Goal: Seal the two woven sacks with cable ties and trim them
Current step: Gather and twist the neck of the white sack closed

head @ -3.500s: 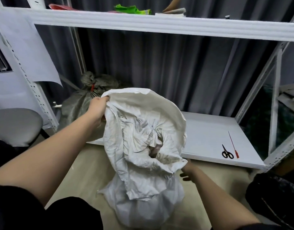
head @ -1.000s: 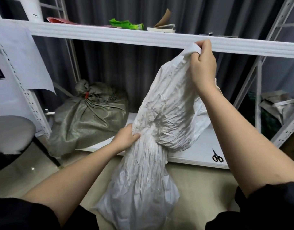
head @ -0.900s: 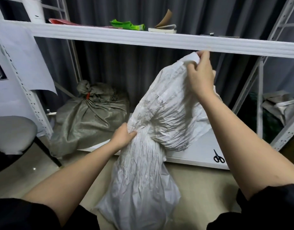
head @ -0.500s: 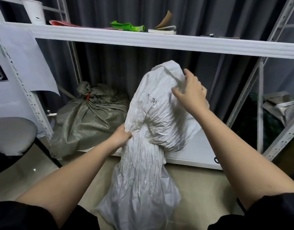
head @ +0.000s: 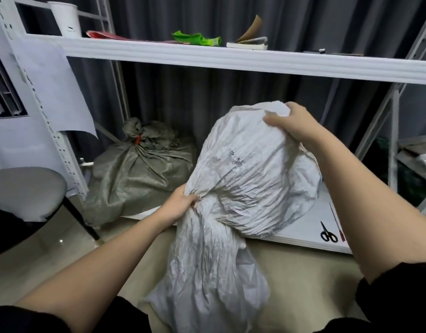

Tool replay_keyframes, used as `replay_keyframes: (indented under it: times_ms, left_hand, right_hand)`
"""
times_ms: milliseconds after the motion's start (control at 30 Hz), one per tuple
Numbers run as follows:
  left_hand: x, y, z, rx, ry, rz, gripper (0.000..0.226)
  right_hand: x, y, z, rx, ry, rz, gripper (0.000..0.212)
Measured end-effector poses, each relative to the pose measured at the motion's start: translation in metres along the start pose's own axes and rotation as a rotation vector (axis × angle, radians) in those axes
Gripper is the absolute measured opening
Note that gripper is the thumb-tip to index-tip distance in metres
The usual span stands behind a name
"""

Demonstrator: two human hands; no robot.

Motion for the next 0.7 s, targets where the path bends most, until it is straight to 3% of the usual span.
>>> replay_keyframes:
  times_ms: [100,200,267,333,433,533,700]
  left_hand:
    - [-0.003,0.008,0.004,0.101,-0.046,0.138,0.033]
    - [-0.001,0.019,0.005,0.254,-0.058,0.104,0.047]
    - [0.000,0.024,0.004,0.300,-0.105,0.055,0.039]
    - [-0.001,0.022,0.004,0.260,-0.151,0.063,0.030]
    - [0.001,0.013,0.006,0.255,-0.200,0.178,0.031]
    - [0.001,0.004,0.008,0.336,-0.238,0.200,0.048]
    - [-0.009,0.013,0.006,0.443,-0.201,0.119,0.046]
  right_hand:
    - [0.006,0.007,0.004,-0.085,-0.171,-0.126,0.022]
    - [0.009,0.012,0.004,-0.021,-0.153,-0.155,0.028]
    - [0.004,0.014,0.003,0.033,-0.097,-0.203,0.040]
    - [-0.005,0.011,0.001,0.140,-0.052,-0.299,0.063]
    - [-0.026,0.007,-0.004,0.466,0.012,-0.329,0.092]
    - [-0.036,0.013,-0.006,0.672,-0.007,-0.190,0.093]
    - [-0.023,0.034,-0.004,0.813,-0.019,-0.161,0.104]
Point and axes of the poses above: each hand's wrist, its own z-axis away from the middle knuckle, its own y-axis out of the palm, x = y × z, the point moved 1 cm from there along -z, towards the middle knuckle, and after that the axes turned 10 degrees about x, right-handed, at the moved point
